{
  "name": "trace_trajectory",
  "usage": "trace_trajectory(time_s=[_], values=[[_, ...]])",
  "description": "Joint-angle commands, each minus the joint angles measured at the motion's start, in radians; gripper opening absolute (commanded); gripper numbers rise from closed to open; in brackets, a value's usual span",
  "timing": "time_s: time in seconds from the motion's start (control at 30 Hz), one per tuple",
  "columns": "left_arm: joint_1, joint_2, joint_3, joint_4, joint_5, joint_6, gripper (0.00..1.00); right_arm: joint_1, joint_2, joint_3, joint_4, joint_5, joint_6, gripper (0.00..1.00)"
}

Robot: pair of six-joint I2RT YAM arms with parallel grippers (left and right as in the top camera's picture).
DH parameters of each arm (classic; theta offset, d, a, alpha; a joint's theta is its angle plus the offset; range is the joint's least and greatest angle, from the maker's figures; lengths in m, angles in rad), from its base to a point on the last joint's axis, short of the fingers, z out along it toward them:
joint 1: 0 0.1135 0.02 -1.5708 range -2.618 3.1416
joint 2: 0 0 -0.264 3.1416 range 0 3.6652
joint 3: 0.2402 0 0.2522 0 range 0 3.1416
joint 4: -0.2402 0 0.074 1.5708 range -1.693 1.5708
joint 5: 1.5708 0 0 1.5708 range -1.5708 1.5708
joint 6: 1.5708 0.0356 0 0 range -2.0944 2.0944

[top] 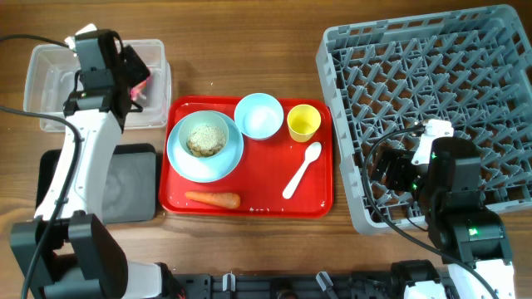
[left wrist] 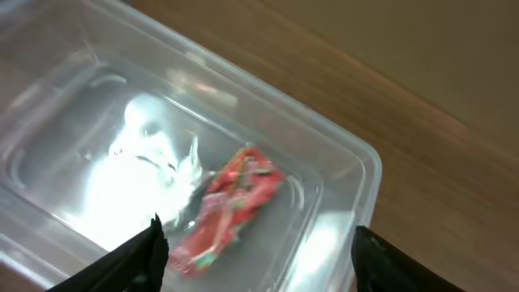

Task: Sort waste into correct bins and load items into the dishwasher rack
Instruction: 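Move the wrapper with the left gripper into the clear bin and release, then grasp the light-blue plate with rice using the left gripper, then tip the plate over the black tray with the left gripper to dump rice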

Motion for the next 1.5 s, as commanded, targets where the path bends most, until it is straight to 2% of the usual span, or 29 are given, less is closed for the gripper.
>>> trace_trajectory(time_s=[0.0, 0.1, 0.2, 0.33, 0.47, 0.6, 0.63, 0.67, 0.83, 0.97, 1.03, 1.13, 1.23, 1.47], values=[[-0.082, -0.061, 0.013, -0.123, 0.075, 0.008, 0.72, -0.003, 0.001, 0.019, 0.002, -0.013, 0.012, 1.0], [-0.171, -0.06, 0.011, -0.258, 0.113, 0.007, 0.71, -0.003, 0.001, 0.019, 0.002, -0.016, 0.012, 1.0], [-0.354, -0.06, -0.026, -0.373, 0.129, 0.007, 0.7, -0.003, 0.001, 0.019, 0.002, -0.016, 0.012, 1.0], [-0.496, -0.033, -0.119, -0.346, 0.125, 0.007, 0.64, -0.003, 0.001, 0.019, 0.002, -0.016, 0.011, 1.0], [-0.523, 0.06, -0.158, -0.312, 0.103, 0.007, 0.61, -0.003, 0.001, 0.019, 0.001, -0.016, 0.012, 1.0], [-0.526, 0.182, -0.158, -0.263, 0.103, 0.007, 0.41, -0.003, 0.001, 0.019, -0.002, -0.016, 0.011, 1.0], [-0.525, 0.196, -0.158, -0.257, 0.103, 0.007, 0.26, -0.003, 0.001, 0.019, -0.002, -0.016, 0.012, 1.0], [-0.525, 0.197, -0.158, -0.251, 0.102, 0.007, 0.06, -0.003, 0.001, 0.019, -0.002, -0.016, 0.012, 1.0], [-0.525, 0.11, -0.154, -0.282, 0.049, 0.007, 0.04, -0.003, 0.001, 0.019, -0.002, -0.016, 0.012, 1.0], [-0.511, -0.085, -0.154, -0.407, 0.031, -0.032, 0.04, -0.003, 0.001, 0.019, -0.002, -0.016, 0.012, 1.0], [-0.476, -0.166, -0.154, -0.483, 0.032, -0.098, 0.04, -0.003, 0.001, 0.019, -0.002, -0.016, 0.012, 1.0], [-0.366, -0.246, -0.154, -0.552, 0.101, -0.105, 0.04, -0.003, 0.001, 0.019, -0.002, -0.016, 0.012, 1.0], [-0.184, -0.252, -0.159, -0.563, 0.289, -0.066, 0.04, -0.003, 0.001, 0.019, -0.003, -0.016, 0.012, 1.0], [0.268, -0.245, -0.284, -0.444, 0.807, 0.164, 0.04, -0.003, 0.001, 0.019, -0.005, -0.016, 0.012, 1.0]])
